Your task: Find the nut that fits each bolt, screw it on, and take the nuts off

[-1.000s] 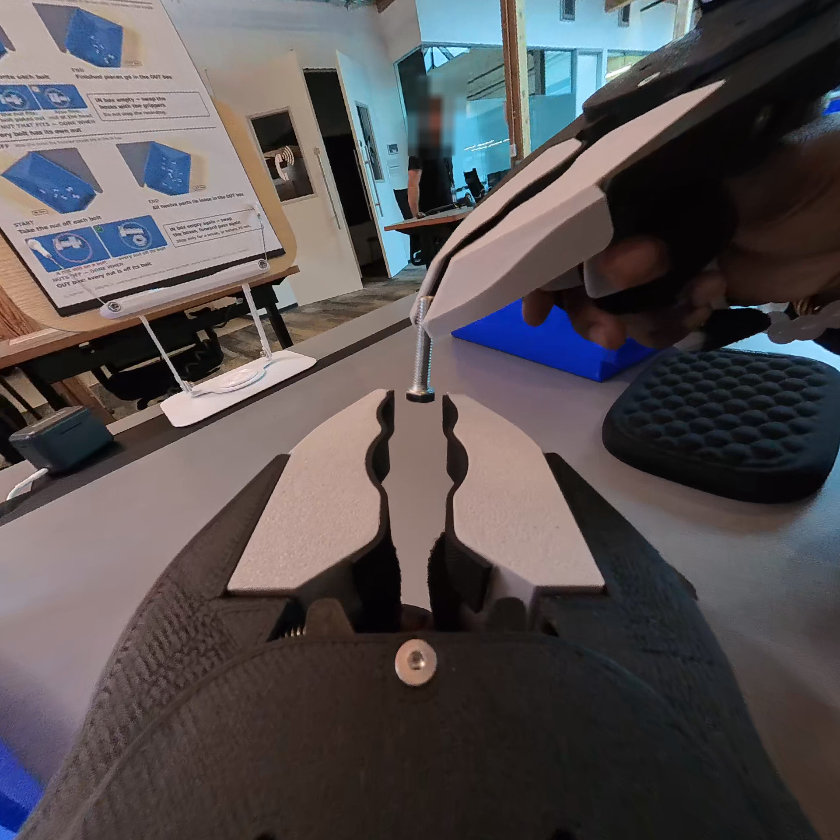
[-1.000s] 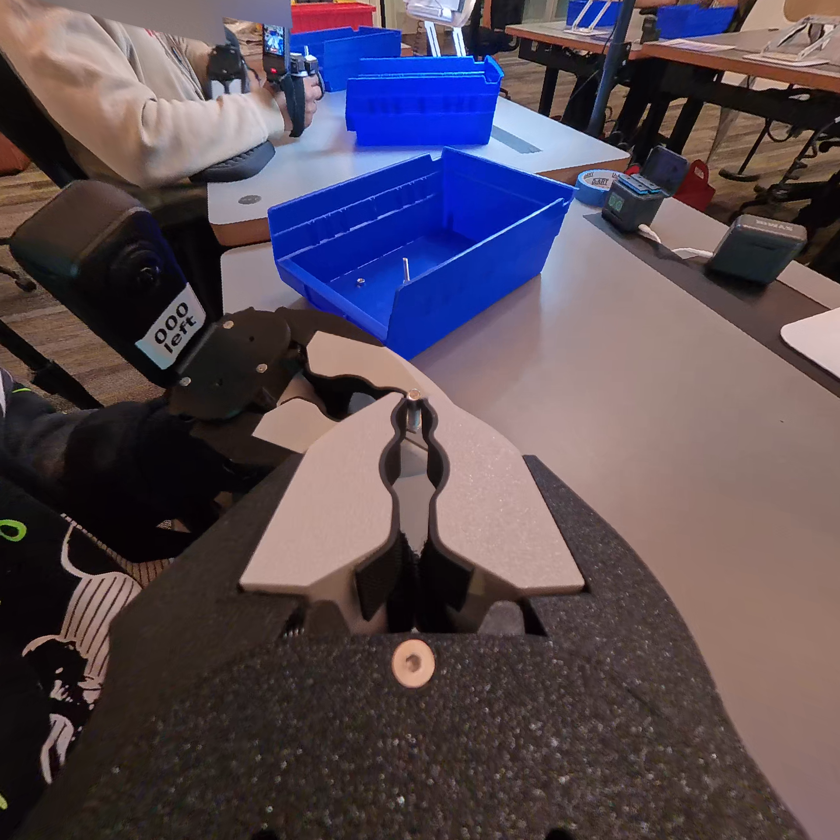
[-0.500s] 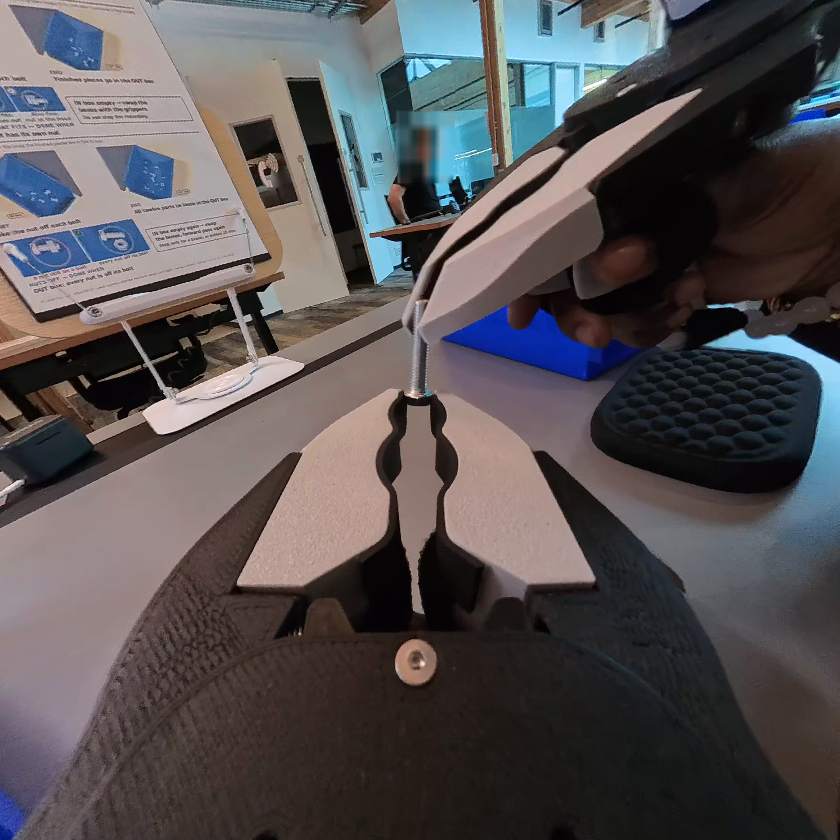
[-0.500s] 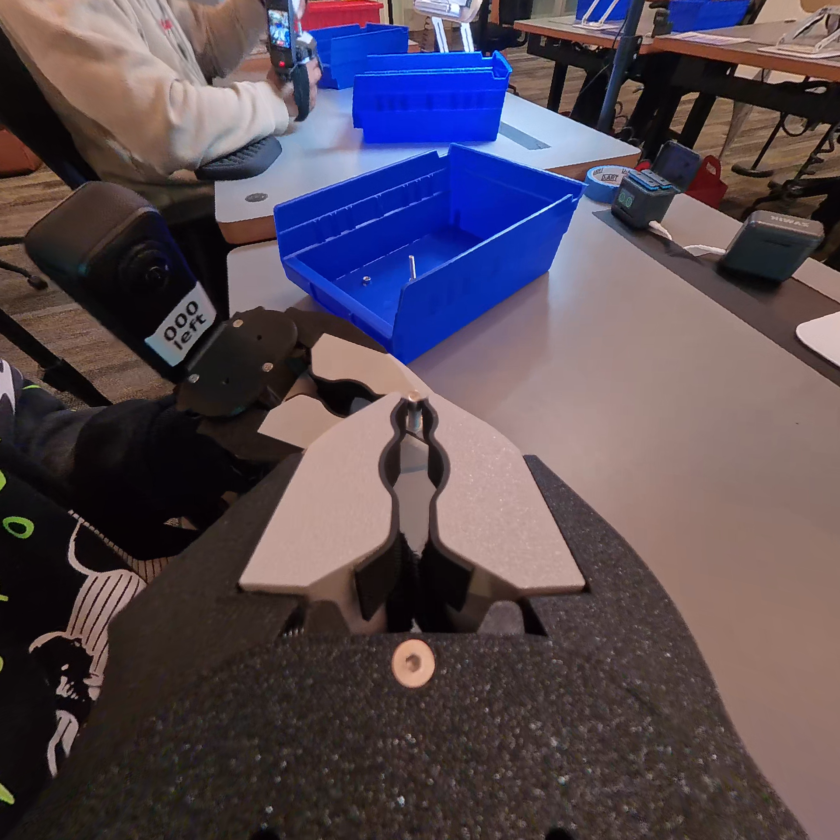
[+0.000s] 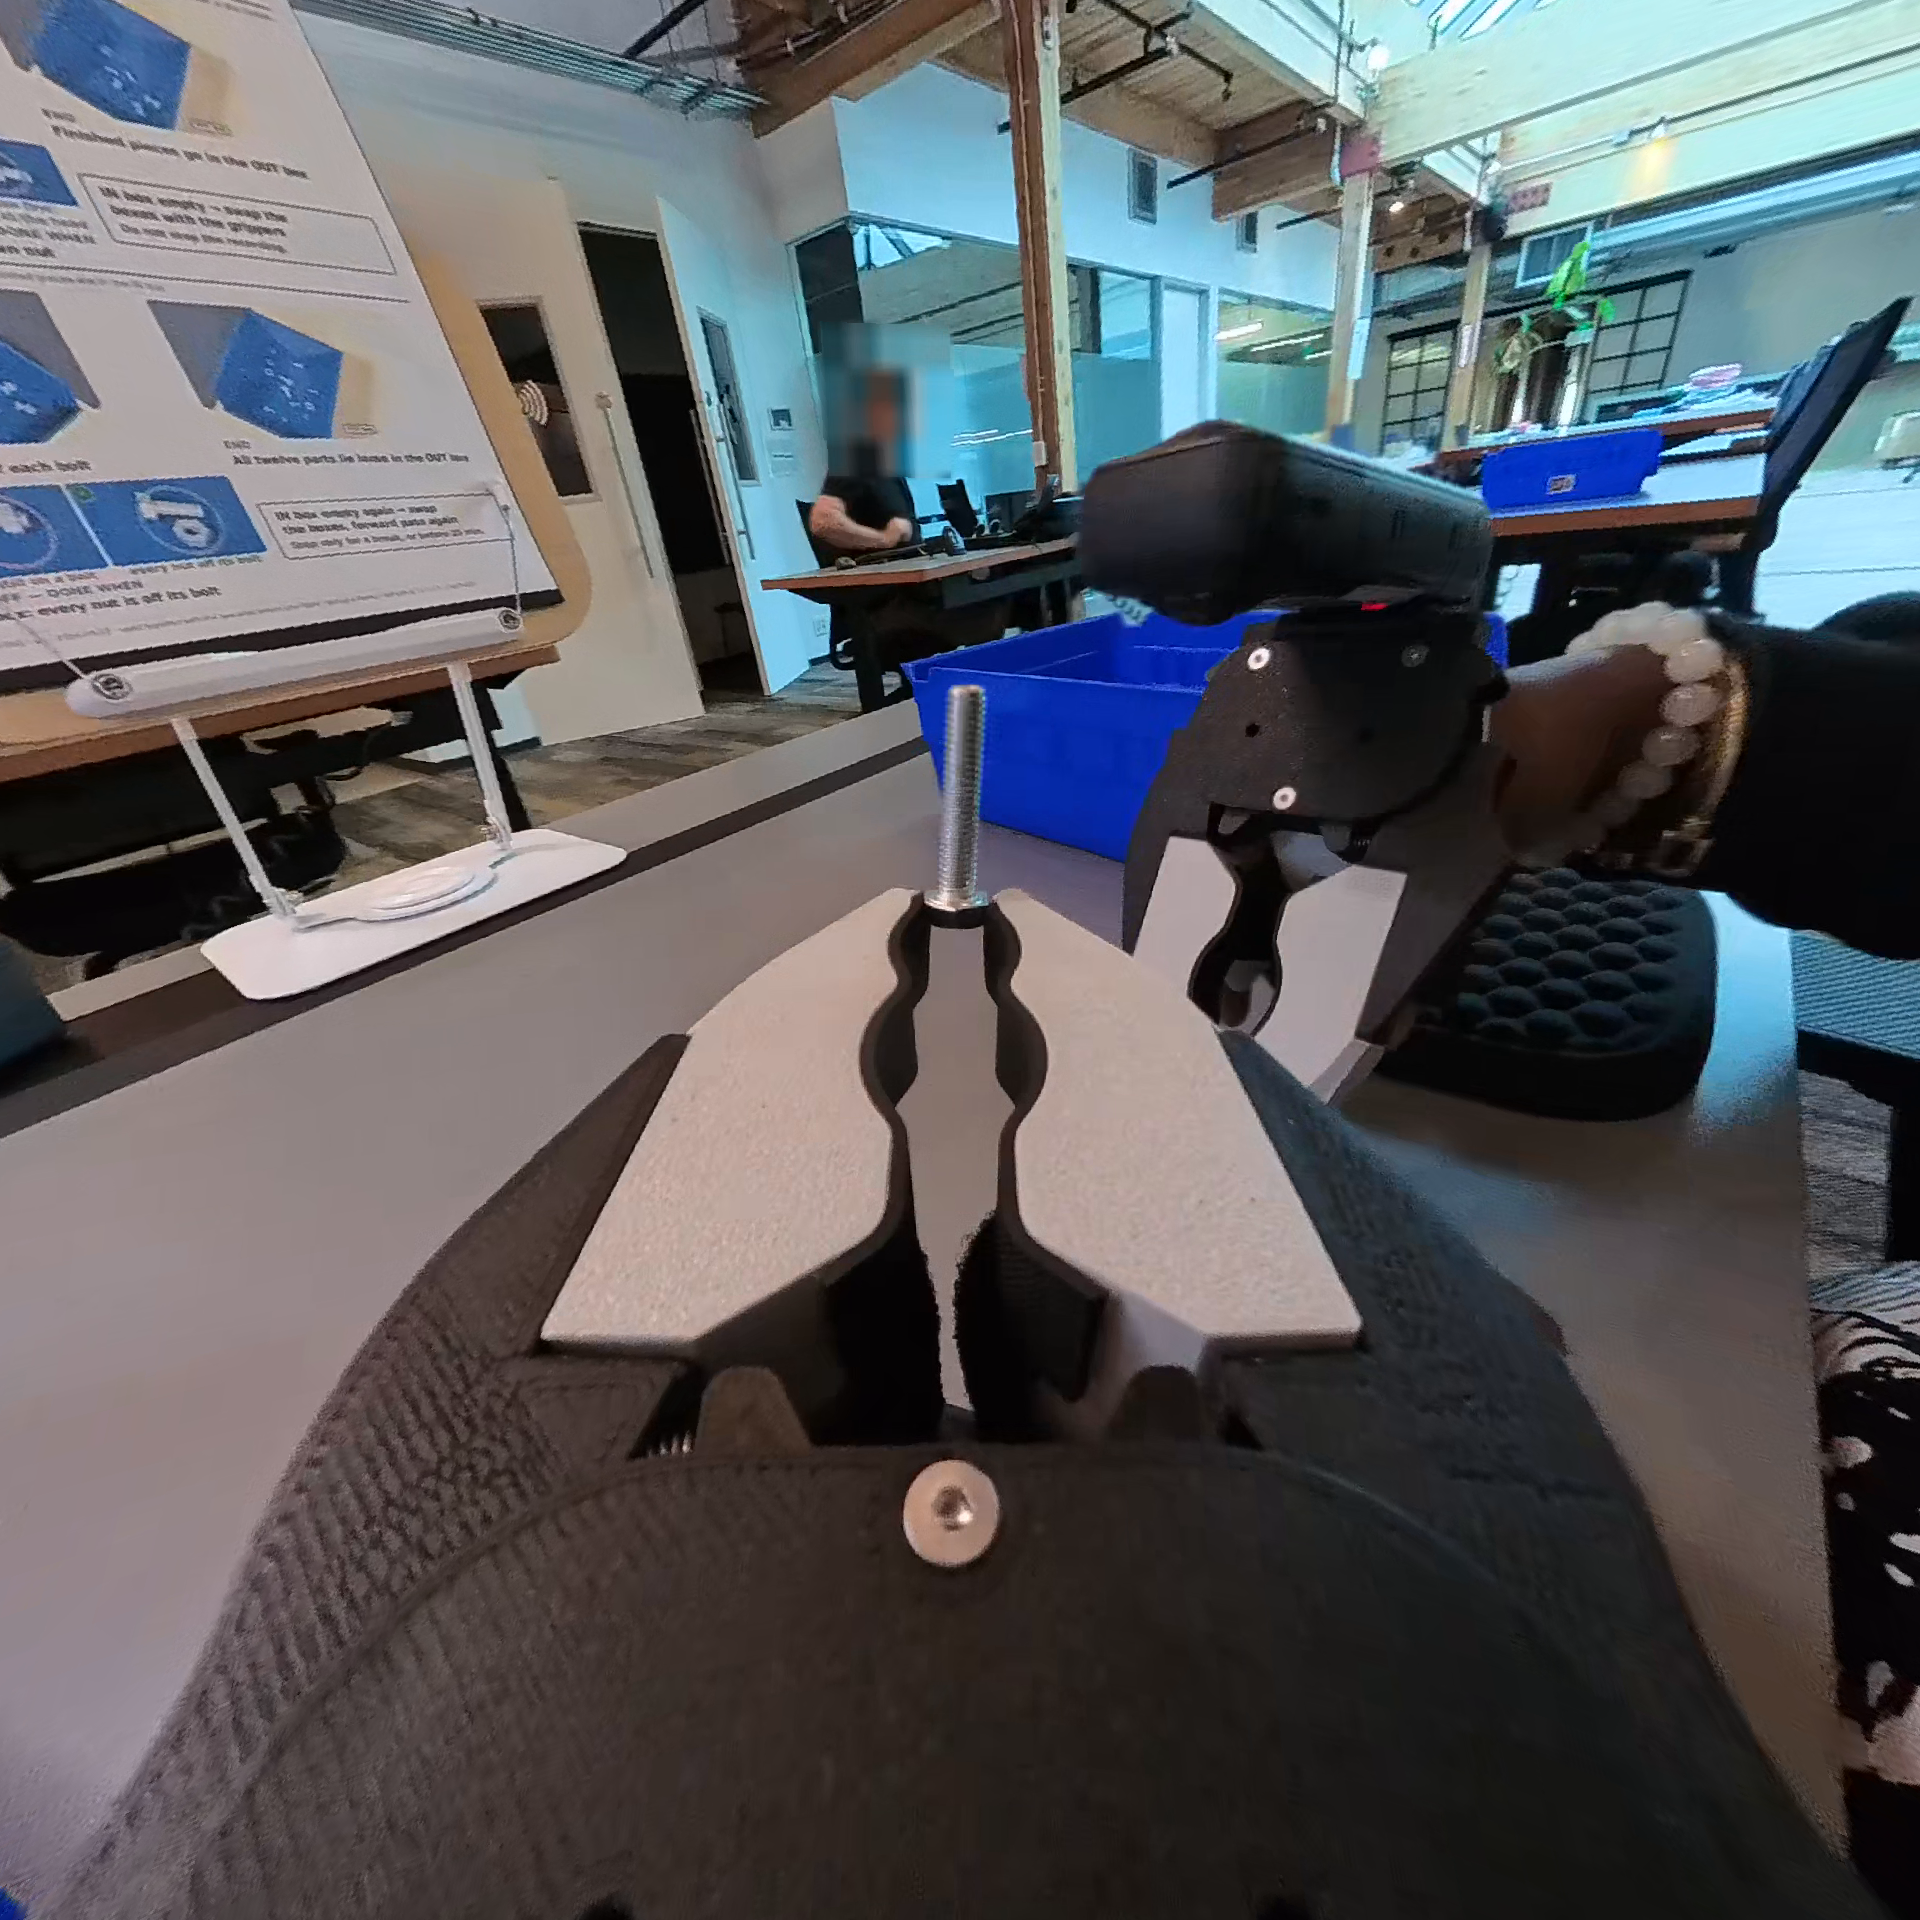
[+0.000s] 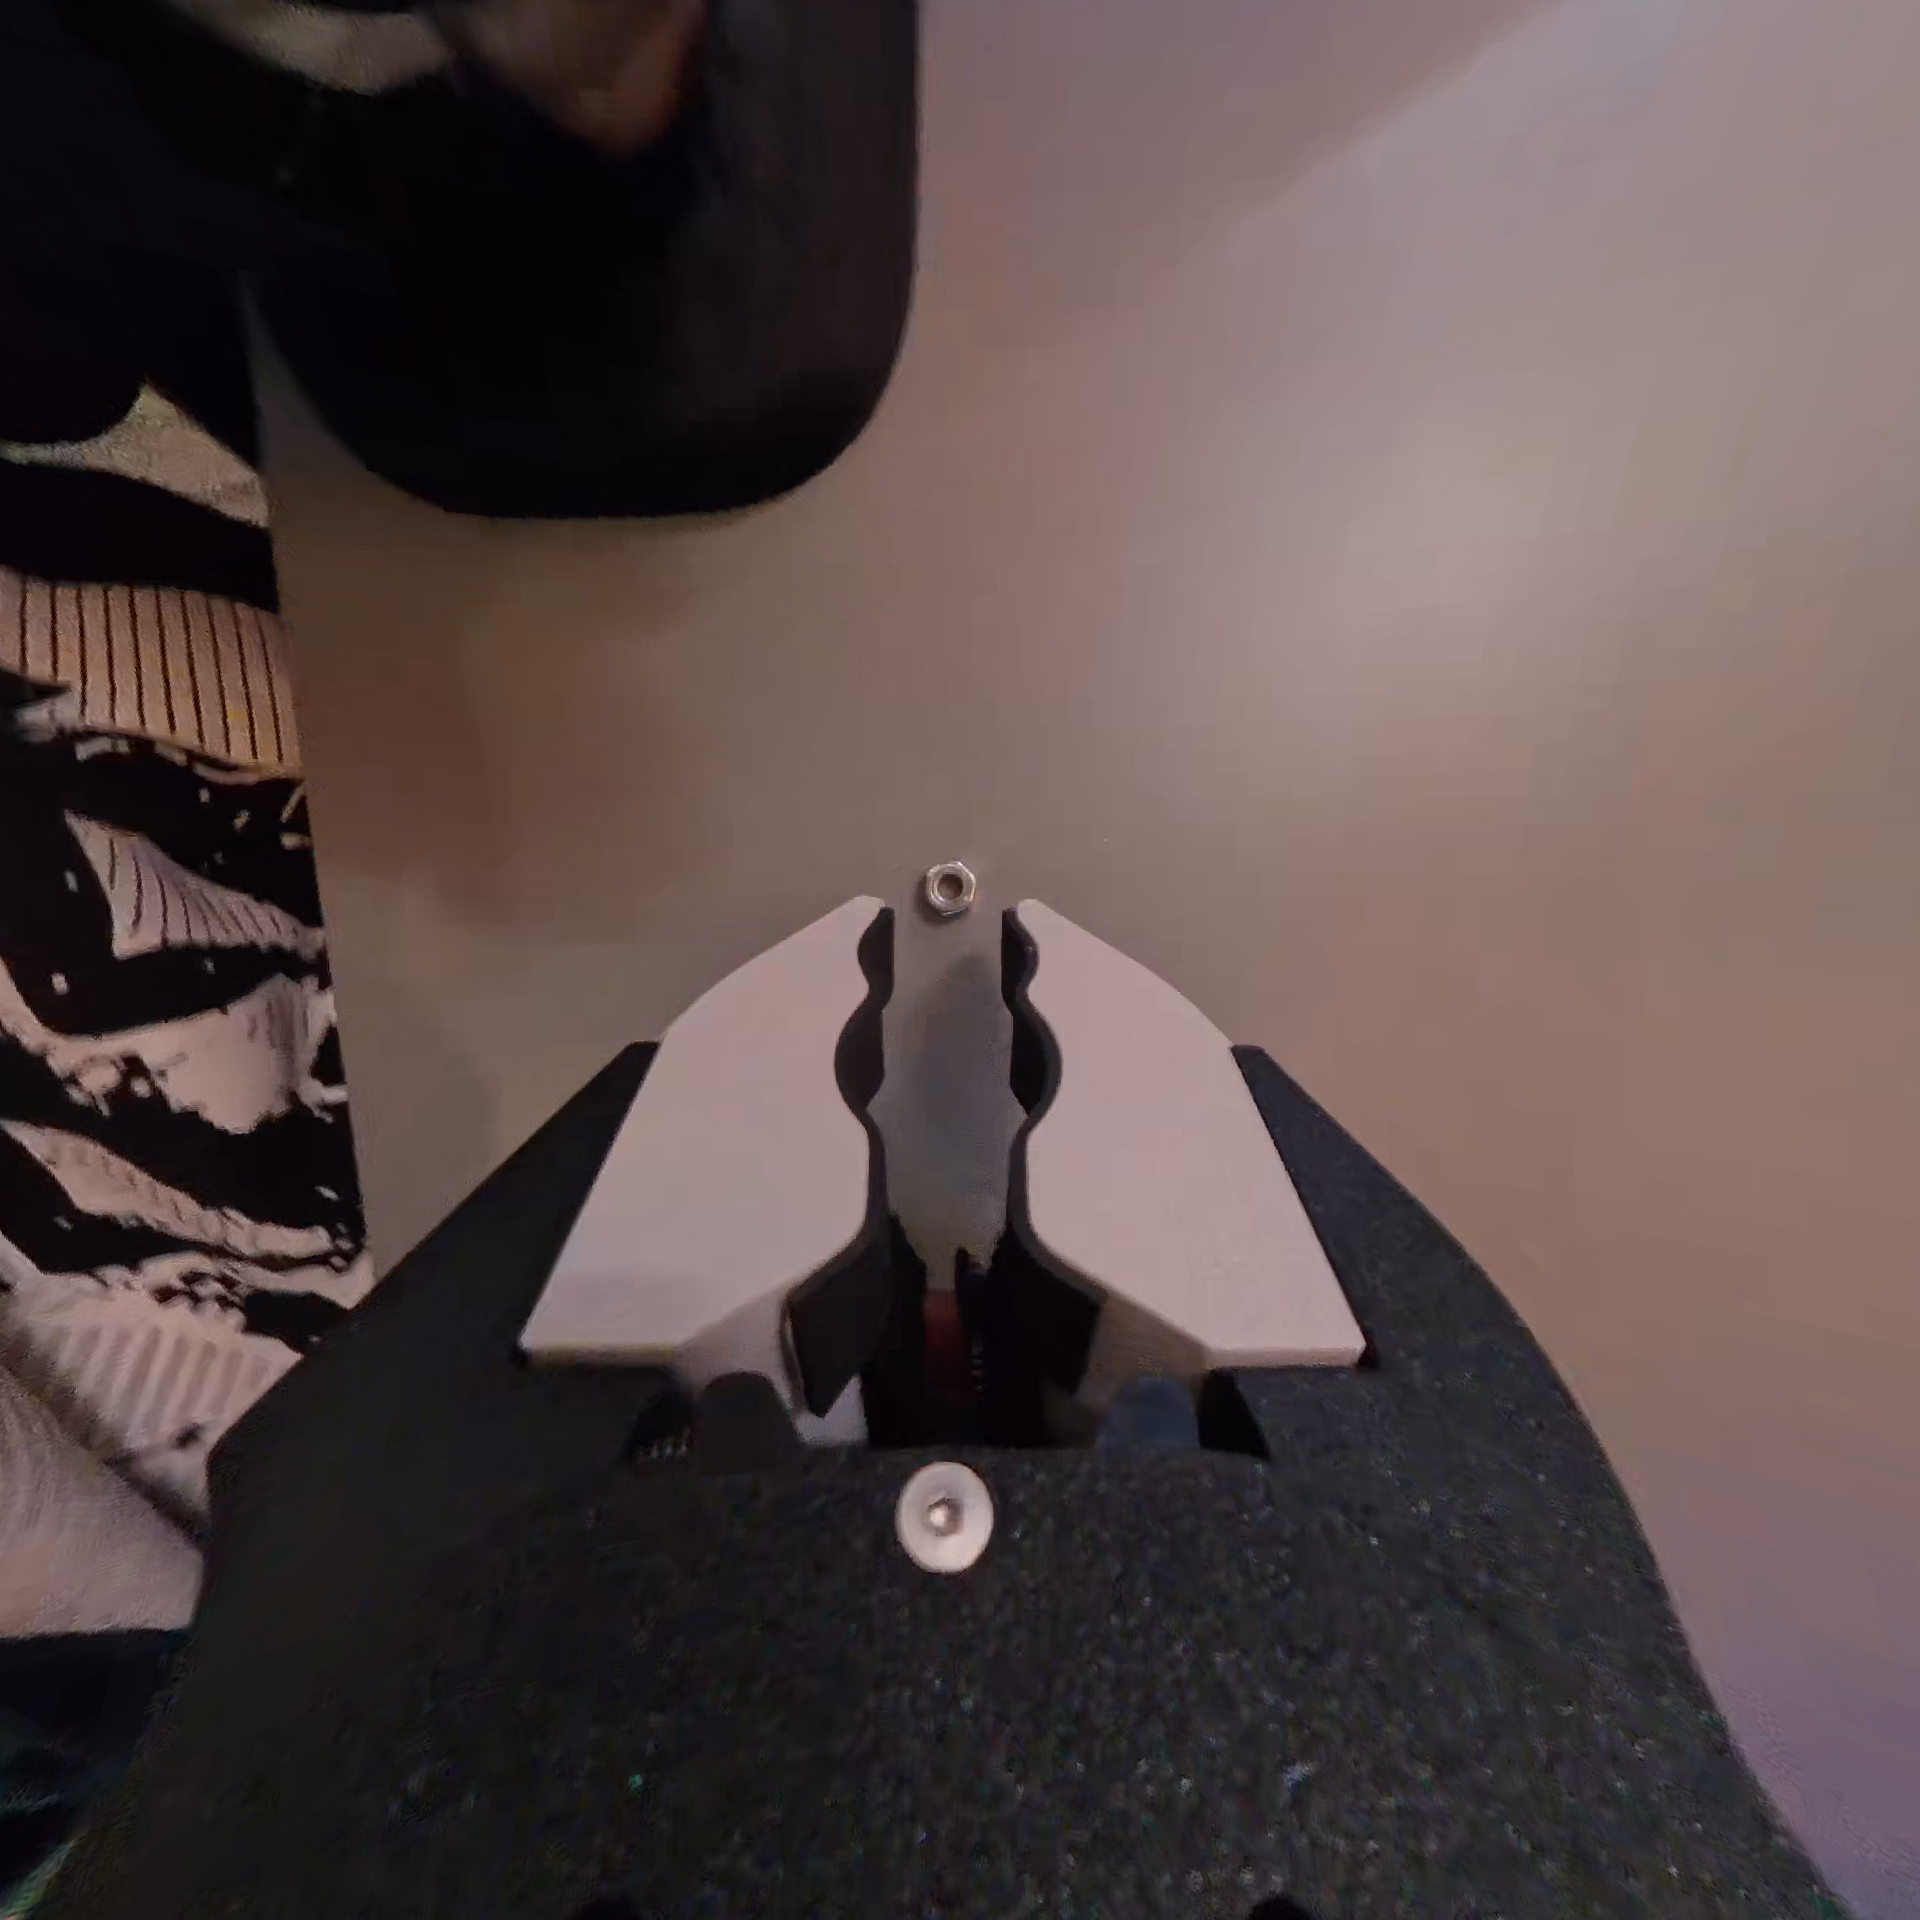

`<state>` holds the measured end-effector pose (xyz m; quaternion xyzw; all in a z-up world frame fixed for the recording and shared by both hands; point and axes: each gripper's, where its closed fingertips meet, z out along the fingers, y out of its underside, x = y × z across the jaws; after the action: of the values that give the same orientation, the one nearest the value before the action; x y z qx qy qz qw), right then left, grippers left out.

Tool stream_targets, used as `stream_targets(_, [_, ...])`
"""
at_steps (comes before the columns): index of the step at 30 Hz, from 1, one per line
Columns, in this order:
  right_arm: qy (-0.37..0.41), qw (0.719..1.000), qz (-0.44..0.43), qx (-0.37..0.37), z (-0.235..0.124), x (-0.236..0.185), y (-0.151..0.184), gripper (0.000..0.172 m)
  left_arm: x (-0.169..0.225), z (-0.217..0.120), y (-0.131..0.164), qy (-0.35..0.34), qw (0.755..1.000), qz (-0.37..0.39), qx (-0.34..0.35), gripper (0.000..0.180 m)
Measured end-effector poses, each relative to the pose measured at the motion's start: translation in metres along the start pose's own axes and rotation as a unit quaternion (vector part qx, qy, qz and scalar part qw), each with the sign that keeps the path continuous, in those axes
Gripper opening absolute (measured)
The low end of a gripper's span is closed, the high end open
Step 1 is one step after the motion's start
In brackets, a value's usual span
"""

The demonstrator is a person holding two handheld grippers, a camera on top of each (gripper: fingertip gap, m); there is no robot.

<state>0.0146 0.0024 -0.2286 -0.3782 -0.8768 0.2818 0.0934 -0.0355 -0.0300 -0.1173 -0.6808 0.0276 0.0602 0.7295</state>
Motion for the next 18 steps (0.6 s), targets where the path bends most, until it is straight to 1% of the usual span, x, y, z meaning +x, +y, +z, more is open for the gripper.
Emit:
stream_targets(2, [0.023,0.999,0.028,-0.017,0.003,0.0,0.0,0.02,-0.001,0.0,0.0,-0.005,1.0,0.007,-0.002,0.01])
stream_targets(5, [0.054,0.997,0.033,-0.043,0.009,0.001,0.006,0.021,0.0,0.0,0.001,-0.002,1.0,0.004,-0.003,0.01])
stream_targets(9, [0.049,0.998,0.039,-0.031,0.013,0.0,0.003,0.019,-0.001,0.0,0.001,-0.002,1.0,0.001,0.0,0.01])
stream_targets(12, [0.054,0.997,0.026,-0.038,0.014,0.001,0.004,0.01,0.0,0.0,0.002,-0.001,1.0,0.002,-0.003,0.01])
stream_targets(14, [0.05,0.998,0.017,-0.04,0.014,0.0,0.004,0.01,0.0,0.001,0.002,0.003,1.0,0.001,-0.003,0.01])
stream_targets(16, [0.045,0.998,-0.004,-0.032,0.01,0.0,0.002,0.01,0.004,0.0,0.001,0.018,1.0,-0.003,0.0,0.01])
stream_targets(18, [0.022,0.999,-0.044,0.011,-0.006,-0.005,-0.011,0.01,0.019,-0.003,-0.004,0.08,0.996,-0.019,0.016,0.01])
